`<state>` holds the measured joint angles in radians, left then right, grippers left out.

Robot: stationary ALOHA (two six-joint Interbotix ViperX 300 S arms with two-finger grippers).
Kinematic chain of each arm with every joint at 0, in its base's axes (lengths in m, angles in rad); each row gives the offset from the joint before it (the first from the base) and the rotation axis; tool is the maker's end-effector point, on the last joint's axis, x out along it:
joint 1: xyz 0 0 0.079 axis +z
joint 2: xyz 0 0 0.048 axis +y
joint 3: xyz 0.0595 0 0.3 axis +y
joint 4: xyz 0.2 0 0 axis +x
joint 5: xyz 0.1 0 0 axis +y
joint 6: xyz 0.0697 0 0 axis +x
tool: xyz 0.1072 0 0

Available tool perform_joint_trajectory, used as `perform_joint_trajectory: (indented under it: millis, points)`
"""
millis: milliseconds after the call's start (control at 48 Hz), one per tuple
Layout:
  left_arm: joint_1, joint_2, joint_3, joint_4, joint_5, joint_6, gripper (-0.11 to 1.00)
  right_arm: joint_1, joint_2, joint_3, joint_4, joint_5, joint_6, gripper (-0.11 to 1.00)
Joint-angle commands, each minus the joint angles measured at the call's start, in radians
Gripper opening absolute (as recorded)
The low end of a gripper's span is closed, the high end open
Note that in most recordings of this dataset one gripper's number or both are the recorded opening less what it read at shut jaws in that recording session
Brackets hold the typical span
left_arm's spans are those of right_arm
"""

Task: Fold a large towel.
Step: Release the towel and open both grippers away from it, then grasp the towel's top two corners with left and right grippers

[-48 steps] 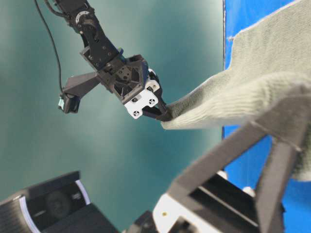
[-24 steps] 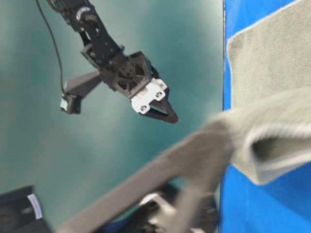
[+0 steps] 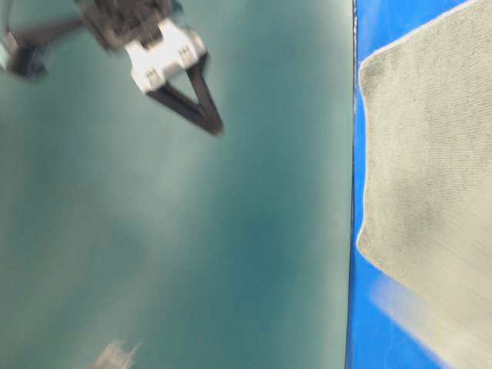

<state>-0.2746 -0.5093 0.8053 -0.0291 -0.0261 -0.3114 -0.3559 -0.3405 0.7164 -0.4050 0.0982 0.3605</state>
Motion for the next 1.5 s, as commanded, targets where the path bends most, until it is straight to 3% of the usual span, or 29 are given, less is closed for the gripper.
perform_joint_trajectory:
  millis: [0, 167, 354, 438, 667, 875, 1084, 1313, 1480]
  points:
    - [0.032, -0.092, 0.029, 0.003, -0.018, 0.028, 0.85, 0.006, -0.115, 0.057, 0.014, -0.04, 0.008, 0.63]
    - [0.215, -0.173, 0.087, 0.003, -0.029, 0.097, 0.85, 0.006, -0.282, 0.164, 0.026, -0.052, 0.041, 0.62]
    - [0.433, -0.141, 0.123, 0.003, -0.043, 0.124, 0.84, 0.006, -0.365, 0.261, 0.031, -0.069, 0.095, 0.62]
    - [0.471, -0.123, 0.132, 0.003, -0.052, 0.129, 0.84, 0.006, -0.364, 0.279, 0.031, -0.081, 0.109, 0.62]
    - [0.486, -0.095, 0.12, 0.002, -0.054, 0.173, 0.84, -0.031, -0.356, 0.268, 0.026, -0.095, 0.11, 0.62]
    - [0.586, -0.009, 0.087, 0.003, -0.054, 0.287, 0.84, -0.17, -0.219, 0.23, 0.026, -0.075, 0.11, 0.62]
    - [0.718, 0.201, 0.021, 0.003, -0.071, 0.388, 0.84, -0.259, 0.057, 0.107, -0.014, -0.006, 0.1, 0.62]
    - [0.805, 0.492, -0.075, 0.002, -0.176, 0.405, 0.84, -0.288, 0.307, -0.008, -0.052, 0.009, 0.1, 0.62]
    - [0.83, 0.632, -0.14, 0.003, -0.216, 0.405, 0.84, -0.302, 0.408, -0.041, -0.055, 0.006, 0.1, 0.62]
